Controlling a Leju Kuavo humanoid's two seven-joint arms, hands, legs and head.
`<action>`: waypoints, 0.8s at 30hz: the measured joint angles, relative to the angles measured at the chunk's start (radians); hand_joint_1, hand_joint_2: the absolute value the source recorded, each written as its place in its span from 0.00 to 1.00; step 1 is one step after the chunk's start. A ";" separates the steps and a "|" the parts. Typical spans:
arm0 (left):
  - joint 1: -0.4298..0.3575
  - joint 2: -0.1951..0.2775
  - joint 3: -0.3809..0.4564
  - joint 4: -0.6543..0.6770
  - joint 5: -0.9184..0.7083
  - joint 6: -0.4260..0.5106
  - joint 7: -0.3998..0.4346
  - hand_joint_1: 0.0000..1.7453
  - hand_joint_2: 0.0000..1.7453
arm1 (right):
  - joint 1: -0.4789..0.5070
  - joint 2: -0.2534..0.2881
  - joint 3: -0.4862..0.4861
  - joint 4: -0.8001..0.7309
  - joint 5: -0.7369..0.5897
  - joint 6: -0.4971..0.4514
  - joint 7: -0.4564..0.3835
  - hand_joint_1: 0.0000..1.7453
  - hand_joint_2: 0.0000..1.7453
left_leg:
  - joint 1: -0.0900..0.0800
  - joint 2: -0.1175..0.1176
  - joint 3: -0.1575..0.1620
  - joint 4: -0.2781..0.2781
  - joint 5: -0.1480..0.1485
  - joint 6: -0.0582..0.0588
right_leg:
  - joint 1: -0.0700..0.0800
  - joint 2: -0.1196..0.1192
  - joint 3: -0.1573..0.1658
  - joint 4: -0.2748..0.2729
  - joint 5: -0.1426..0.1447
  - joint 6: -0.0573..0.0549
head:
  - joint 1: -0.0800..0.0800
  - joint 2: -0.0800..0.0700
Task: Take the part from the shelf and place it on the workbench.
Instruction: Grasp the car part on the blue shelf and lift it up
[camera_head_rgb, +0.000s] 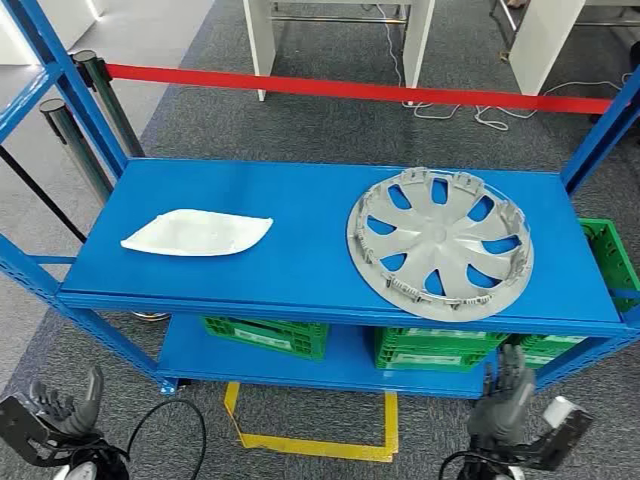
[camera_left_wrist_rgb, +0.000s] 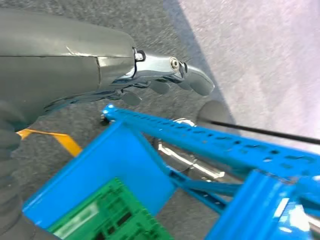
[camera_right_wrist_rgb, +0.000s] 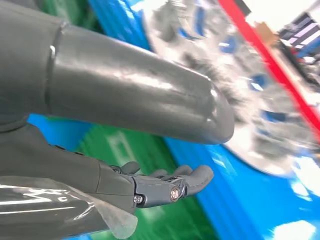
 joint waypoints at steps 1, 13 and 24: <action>0.002 -0.001 0.004 -0.007 -0.003 0.000 -0.002 0.00 1.00 | 0.002 0.002 -0.011 -0.010 0.009 0.000 -0.003 0.00 0.00 | 0.000 0.000 0.000 0.000 0.000 0.000 | 0.000 0.000 0.000 0.000 0.000 0.000 | 0.000 0.000; 0.047 -0.038 0.077 -0.173 -0.054 0.025 -0.038 0.00 1.00 | 0.041 0.048 -0.284 -0.145 0.261 -0.016 -0.051 0.00 0.00 | 0.000 0.000 0.000 0.000 0.000 0.000 | 0.000 0.000 0.000 0.000 0.000 0.000 | 0.000 0.000; 0.088 -0.057 0.086 -0.312 -0.059 0.060 -0.062 0.00 1.00 | -0.004 0.054 -0.519 0.022 0.500 -0.035 -0.061 0.00 0.00 | 0.000 0.000 0.000 0.000 0.000 0.000 | 0.000 0.000 0.000 0.000 0.000 0.000 | 0.000 0.000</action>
